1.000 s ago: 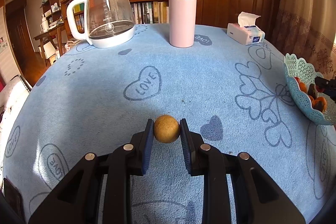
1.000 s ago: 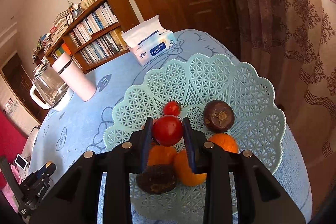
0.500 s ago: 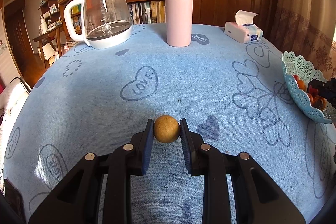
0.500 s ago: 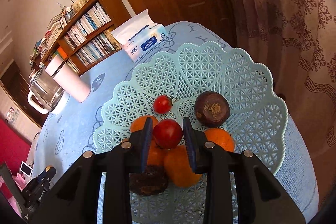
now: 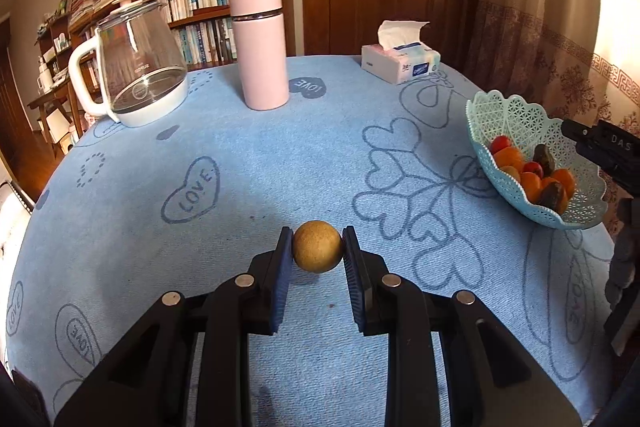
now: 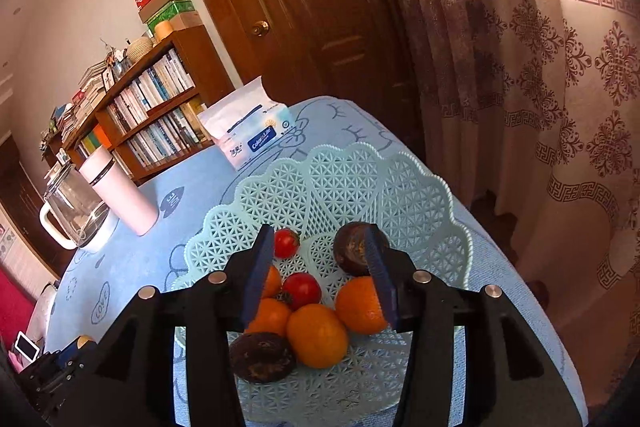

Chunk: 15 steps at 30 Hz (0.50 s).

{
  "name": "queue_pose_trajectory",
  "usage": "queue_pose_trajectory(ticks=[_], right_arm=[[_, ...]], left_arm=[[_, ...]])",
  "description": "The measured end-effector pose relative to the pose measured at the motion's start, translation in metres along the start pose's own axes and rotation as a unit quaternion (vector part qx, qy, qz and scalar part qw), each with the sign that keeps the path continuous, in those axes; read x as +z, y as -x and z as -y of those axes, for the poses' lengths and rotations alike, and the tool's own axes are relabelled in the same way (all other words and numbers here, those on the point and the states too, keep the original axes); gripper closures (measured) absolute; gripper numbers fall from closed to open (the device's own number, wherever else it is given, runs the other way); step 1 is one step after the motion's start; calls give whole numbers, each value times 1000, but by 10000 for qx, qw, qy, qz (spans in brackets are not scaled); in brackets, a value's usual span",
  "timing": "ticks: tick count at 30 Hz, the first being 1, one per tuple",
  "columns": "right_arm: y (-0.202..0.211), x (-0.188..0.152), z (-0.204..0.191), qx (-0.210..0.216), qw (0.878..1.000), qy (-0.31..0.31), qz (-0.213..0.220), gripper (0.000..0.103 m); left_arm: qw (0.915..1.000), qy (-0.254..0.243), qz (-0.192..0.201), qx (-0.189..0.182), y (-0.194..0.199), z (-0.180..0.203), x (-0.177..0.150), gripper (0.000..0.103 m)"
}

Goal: Organize fruits
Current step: 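Carry the small tan fruit into the basket and open the left tool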

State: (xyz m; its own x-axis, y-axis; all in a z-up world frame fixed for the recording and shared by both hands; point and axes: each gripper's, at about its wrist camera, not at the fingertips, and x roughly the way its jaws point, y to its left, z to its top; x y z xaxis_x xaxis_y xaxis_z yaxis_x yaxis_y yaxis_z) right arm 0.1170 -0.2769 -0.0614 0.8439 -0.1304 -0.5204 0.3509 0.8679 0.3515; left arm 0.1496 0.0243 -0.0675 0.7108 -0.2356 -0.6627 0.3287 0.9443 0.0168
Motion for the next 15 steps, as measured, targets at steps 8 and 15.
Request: queue_pose_trajectory(ticks=[8,15], right_arm=[[2,0,16,-298,9990,-312,137,47],[5,-1,19,-278,9987,-376,207,47]], left_arm=[[9960,-372,193,-784,-2,51,27,77],[9944,-450,100,-953,-10,59,32,76]])
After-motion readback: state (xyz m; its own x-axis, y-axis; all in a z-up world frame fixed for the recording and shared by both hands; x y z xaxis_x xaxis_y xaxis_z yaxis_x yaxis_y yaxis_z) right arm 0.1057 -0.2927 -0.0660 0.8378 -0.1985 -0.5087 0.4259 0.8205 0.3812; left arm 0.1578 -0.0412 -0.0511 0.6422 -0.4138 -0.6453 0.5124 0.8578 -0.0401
